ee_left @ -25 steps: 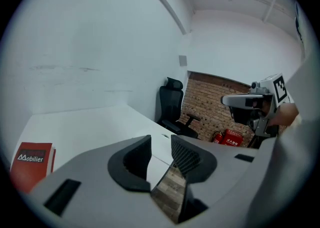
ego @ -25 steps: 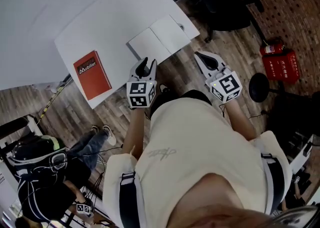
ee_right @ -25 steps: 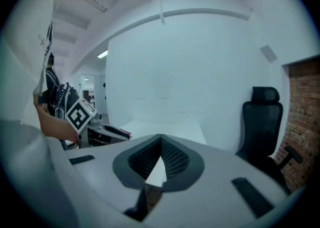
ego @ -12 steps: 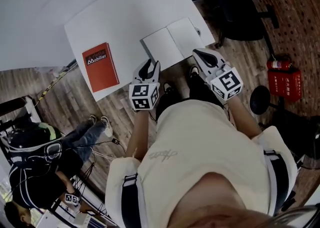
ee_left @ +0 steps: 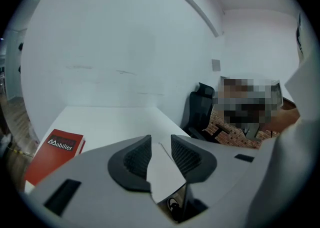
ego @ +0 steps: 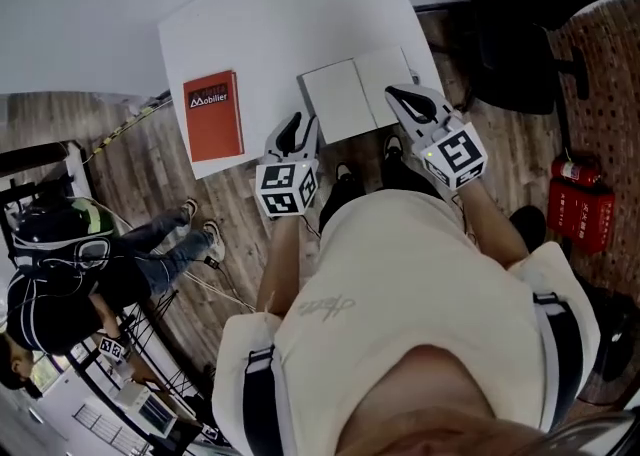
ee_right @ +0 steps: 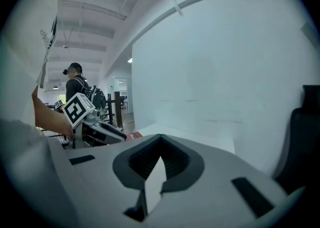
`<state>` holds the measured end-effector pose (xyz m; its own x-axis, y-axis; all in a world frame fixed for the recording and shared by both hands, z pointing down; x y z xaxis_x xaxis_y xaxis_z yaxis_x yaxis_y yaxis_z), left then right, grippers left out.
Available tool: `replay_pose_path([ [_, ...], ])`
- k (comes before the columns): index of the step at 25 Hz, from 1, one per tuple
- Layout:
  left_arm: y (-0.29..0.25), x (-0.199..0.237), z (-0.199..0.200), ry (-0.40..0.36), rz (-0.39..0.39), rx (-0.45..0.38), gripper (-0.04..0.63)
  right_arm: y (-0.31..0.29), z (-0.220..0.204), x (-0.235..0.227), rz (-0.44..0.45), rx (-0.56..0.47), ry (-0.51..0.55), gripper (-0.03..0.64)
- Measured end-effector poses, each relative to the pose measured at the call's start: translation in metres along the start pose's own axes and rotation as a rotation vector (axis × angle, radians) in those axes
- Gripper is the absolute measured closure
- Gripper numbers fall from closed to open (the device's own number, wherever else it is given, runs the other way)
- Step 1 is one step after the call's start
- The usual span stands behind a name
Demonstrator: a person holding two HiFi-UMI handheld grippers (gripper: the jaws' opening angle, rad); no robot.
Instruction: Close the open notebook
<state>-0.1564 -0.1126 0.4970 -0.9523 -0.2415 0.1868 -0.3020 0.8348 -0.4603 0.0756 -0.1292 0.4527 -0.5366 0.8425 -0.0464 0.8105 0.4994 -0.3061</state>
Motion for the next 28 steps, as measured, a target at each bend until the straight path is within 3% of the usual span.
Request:
replay_pose_path([
  [6,-0.007,-0.028,0.019,-0.040,0.120,-0.032,0.465,0.005,-0.008,-0.028,0.123,-0.005,0.010,0.609],
  [12,-0.016,-0.044,0.012,0.053,0.212,-0.015,0.465,0.016,-0.017,-0.057,0.200,-0.036,-0.020,0.609],
  [16,-0.015,-0.042,-0.009,0.057,0.243,0.061,0.465,0.017,-0.026,-0.062,0.228,-0.042,-0.023,0.609],
  [19,-0.016,-0.028,-0.035,0.079,0.258,0.130,0.465,0.015,-0.034,-0.063,0.199,-0.018,-0.028,0.609],
  [24,-0.026,-0.011,-0.078,0.203,0.212,0.223,0.465,0.021,-0.032,-0.056,0.152,-0.022,-0.074,0.609],
  [28,-0.031,0.001,-0.112,0.241,0.210,0.301,0.465,0.018,-0.035,-0.053,0.142,-0.037,-0.166,0.609],
])
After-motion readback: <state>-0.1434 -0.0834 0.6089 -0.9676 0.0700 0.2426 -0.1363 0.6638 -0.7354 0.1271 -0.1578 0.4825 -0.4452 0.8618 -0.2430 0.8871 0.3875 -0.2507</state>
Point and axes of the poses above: the fingertips, and each gripper's own axes: y backward along the fingers, x to its left, z out of its top, the point moved 7 cm from there along y, backward along the fingers, and after that the axes turned 10 degrees about z, right-handed, at the moved point
